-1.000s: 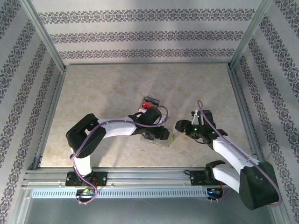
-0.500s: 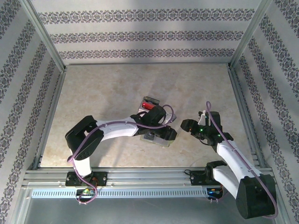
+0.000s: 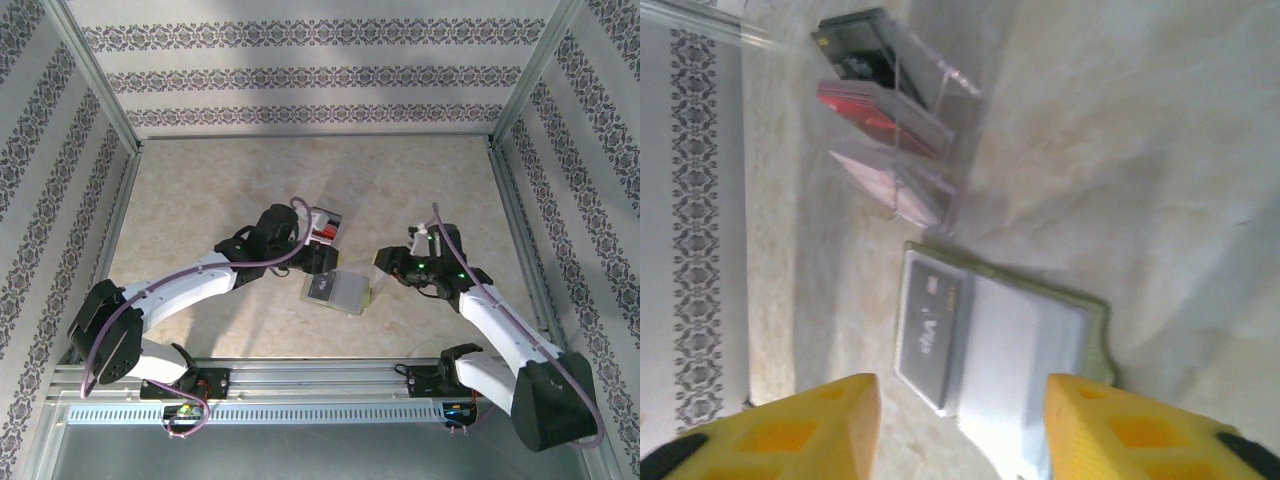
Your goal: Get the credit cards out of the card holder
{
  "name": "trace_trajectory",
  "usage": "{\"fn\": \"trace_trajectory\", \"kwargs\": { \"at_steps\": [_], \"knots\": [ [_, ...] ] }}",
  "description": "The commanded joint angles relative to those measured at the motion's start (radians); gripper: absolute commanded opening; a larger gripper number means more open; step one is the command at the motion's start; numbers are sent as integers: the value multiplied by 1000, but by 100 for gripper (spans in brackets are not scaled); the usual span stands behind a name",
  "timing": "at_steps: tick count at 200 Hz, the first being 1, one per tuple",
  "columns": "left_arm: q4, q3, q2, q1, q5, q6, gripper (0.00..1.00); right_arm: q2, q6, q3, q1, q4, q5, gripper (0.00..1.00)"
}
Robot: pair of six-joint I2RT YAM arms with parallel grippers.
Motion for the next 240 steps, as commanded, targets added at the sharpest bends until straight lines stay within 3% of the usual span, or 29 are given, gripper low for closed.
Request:
{"fn": "trace_trajectory", "kwargs": {
  "at_steps": [1,35,89,196,240],
  "knots": [
    [-16,-80,-1,72,27,-60,28,80,77,57,110,80,31,39],
    [-7,-119,18,119,19,-67,25,260,108,129,274,148,128,39],
    [0,-117,70,125,22,-62,22,436,110,140,334,129,185,37],
    [-9,-45,238,125,69,-34,17,375,80,65,340,49,248,38],
    [-15,-44,237,126,60,-30,16,310,72,84,341,53,242,41]
  ]
}}
